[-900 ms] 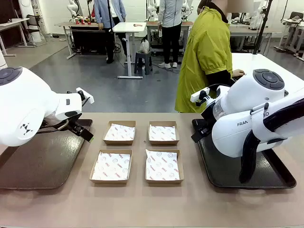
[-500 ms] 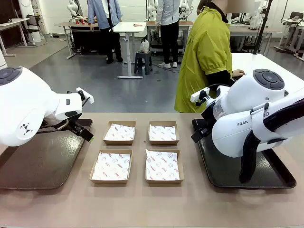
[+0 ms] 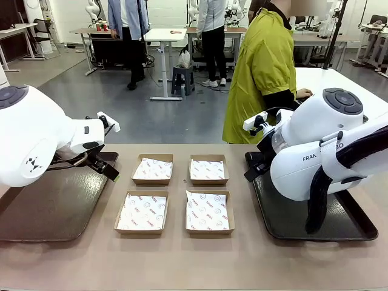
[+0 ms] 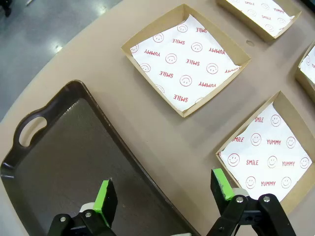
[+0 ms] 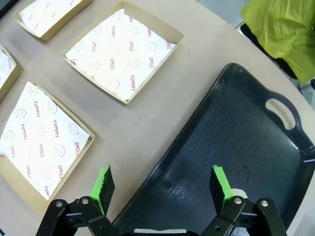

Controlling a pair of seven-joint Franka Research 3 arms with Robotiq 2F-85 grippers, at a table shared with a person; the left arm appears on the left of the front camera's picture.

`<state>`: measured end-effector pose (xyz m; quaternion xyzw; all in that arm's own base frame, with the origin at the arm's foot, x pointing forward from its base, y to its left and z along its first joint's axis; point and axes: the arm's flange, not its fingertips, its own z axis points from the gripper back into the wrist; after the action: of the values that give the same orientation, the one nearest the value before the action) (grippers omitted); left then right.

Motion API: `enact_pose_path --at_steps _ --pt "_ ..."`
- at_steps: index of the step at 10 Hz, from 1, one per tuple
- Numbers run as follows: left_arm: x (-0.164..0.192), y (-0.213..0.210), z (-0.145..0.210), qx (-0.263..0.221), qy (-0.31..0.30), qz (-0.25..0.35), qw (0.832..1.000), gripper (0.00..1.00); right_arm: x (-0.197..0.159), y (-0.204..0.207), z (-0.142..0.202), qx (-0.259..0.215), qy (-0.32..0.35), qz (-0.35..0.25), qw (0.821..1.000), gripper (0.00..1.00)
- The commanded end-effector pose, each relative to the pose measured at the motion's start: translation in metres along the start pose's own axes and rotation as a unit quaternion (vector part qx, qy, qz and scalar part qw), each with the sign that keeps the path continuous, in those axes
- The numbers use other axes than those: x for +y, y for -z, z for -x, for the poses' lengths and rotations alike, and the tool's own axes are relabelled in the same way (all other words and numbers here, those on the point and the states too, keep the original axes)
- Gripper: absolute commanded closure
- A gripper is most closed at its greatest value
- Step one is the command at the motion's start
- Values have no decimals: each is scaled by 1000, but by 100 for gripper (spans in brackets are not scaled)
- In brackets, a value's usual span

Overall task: Individually package the donuts and arrange them on the tray.
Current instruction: Pick up one Paper togo box.

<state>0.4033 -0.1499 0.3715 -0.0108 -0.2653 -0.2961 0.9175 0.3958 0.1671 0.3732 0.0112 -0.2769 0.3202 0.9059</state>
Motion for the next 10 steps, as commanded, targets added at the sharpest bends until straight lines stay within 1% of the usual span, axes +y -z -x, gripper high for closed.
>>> enact_pose_path --at_steps 1,4,5,6,7,8,10 --pt "0 0 0 0 0 0 1000 0 0 0 0 0 0 0 1000 0" --pt "0 0 0 0 0 0 1000 0 0 0 0 0 0 0 1000 0" --pt "-7 -14 14 29 -12 -16 999 0 4 -10 8 9 -2 2 1000 0" --pt "-12 -34 28 41 -11 -9 999 0 11 -30 20 27 0 -4 1000 0" --pt "-20 -57 48 48 -9 9 999 0 18 -52 36 55 -1 -15 998 0" --pt "-20 -78 61 64 -14 8 998 0 24 -78 49 81 0 -21 996 0" --pt "-35 -104 87 93 3 18 996 0 35 -112 74 123 1 -29 992 0"
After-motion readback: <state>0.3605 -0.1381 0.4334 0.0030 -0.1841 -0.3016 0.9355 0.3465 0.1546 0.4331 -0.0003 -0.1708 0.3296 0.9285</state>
